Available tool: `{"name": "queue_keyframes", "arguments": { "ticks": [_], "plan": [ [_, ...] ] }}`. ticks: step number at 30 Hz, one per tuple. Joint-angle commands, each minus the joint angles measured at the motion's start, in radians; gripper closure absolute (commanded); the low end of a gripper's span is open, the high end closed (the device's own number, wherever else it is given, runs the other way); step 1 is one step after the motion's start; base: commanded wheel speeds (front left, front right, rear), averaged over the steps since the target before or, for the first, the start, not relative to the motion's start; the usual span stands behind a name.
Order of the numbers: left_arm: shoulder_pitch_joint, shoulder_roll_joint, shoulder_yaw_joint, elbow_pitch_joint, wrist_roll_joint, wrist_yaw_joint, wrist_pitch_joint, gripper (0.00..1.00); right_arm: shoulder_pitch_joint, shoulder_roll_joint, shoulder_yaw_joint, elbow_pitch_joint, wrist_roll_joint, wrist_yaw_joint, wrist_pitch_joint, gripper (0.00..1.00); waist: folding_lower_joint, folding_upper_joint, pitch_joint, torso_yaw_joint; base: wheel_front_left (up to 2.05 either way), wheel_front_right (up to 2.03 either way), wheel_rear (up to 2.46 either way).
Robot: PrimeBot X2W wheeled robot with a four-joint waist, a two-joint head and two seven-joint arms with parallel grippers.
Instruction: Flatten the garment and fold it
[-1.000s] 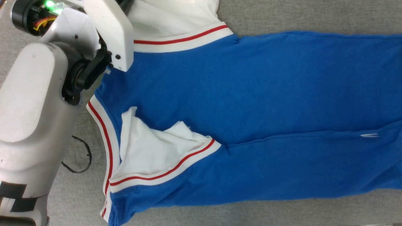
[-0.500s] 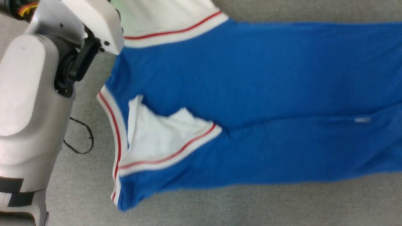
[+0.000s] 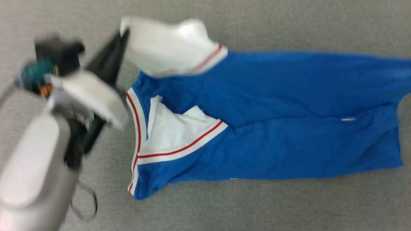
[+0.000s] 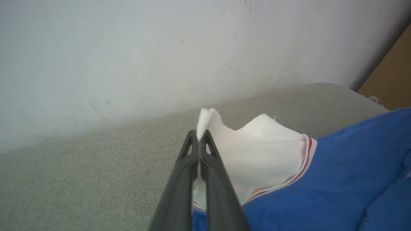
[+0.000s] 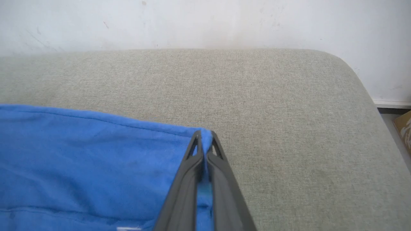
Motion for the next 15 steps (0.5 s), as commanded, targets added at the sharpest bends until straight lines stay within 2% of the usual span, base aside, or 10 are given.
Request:
{"name": "queue_keyframes", "arguments": {
  "ticks": [1, 8, 11, 15],
  "plan": [
    [0.094, 0.01, 0.009, -0.046, -0.015, 0.014, -0.031, 1.0, 0.061, 0.014, -0.004, -0.016, 0.016, -0.002, -0.019, 1.0, 0.0001, 0.0, -0.07, 0.017, 0.0, 0.0, 0.0],
    [0.385, -0.002, 0.023, -0.157, -0.046, 0.075, -0.128, 1.0, 0.243, 0.071, -0.041, -0.046, 0.058, -0.002, -0.074, 1.0, 0.0001, 0.0, -0.096, 0.019, 0.0, 0.0, 0.0],
    [0.465, -0.022, 0.017, -0.147, -0.059, 0.083, -0.17, 1.0, 0.287, 0.099, -0.047, -0.034, 0.066, -0.002, -0.098, 1.0, 0.0001, 0.0, -0.091, 0.015, 0.0, 0.0, 0.0],
    [0.495, -0.039, 0.002, -0.104, -0.061, 0.076, -0.198, 1.0, 0.306, 0.114, -0.03, -0.014, 0.062, -0.002, -0.117, 1.0, 0.0001, 0.0, -0.084, 0.011, 0.0, 0.0, 0.0]
  ]
}}
